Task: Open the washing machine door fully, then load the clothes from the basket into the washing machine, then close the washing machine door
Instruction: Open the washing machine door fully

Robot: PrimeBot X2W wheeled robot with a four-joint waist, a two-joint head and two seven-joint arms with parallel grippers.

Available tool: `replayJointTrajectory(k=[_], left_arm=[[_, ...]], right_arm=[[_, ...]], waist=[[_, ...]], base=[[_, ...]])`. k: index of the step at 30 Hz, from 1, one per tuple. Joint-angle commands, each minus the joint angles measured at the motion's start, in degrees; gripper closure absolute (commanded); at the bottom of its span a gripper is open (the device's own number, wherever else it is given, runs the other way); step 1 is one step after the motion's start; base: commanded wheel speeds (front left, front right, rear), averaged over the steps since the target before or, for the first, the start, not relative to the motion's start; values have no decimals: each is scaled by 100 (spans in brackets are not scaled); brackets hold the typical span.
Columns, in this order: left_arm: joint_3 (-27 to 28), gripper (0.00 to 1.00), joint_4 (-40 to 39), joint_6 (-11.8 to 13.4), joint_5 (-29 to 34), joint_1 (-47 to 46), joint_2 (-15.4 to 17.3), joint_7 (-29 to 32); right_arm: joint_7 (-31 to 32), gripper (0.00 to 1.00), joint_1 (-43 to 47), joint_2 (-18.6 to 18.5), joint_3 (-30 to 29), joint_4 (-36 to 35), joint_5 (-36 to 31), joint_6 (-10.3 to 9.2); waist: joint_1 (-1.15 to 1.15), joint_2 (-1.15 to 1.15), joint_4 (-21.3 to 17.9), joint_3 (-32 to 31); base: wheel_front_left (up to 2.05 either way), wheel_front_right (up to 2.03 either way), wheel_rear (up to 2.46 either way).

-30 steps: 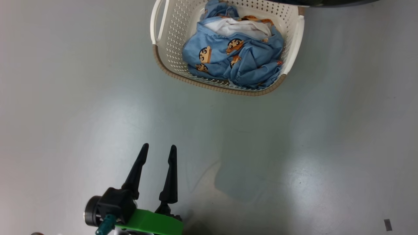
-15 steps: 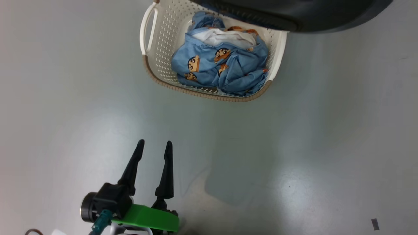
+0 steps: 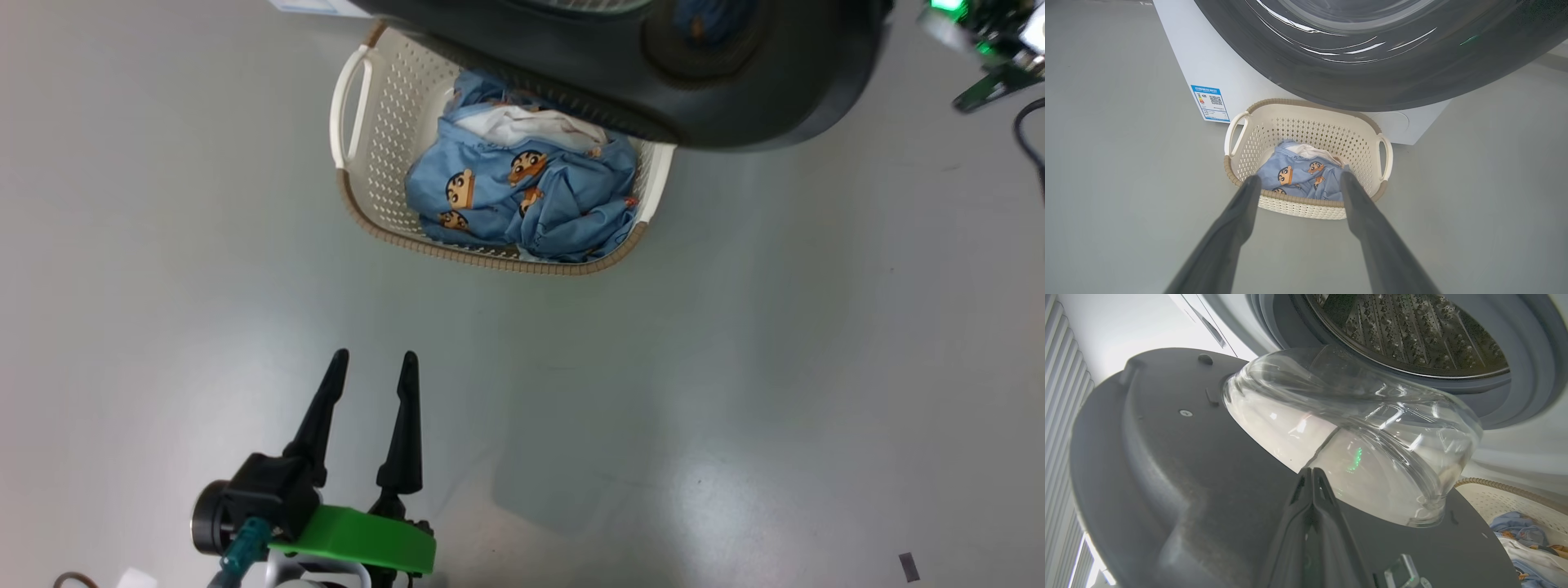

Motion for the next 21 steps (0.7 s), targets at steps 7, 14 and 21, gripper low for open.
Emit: replayJointTrajectory(k=[7, 14, 21], left_arm=[[227, 0, -38, -50, -11, -93, 100, -36], [238, 0, 1, -68, -24, -154, 100, -36], [214, 0, 40, -62, -54, -203, 100, -36]], right_arm=[[73, 100, 444, 384, 181, -169, -65, 18], [149, 100, 657, 607, 276, -149, -50, 18], [192, 100, 910, 800, 320, -126, -51, 18]], waist=[[0, 0, -152, -186], [0, 0, -275, -264], [0, 0, -302, -371]], base=[[0, 0, 0], [0, 0, 0], [0, 0, 0]])
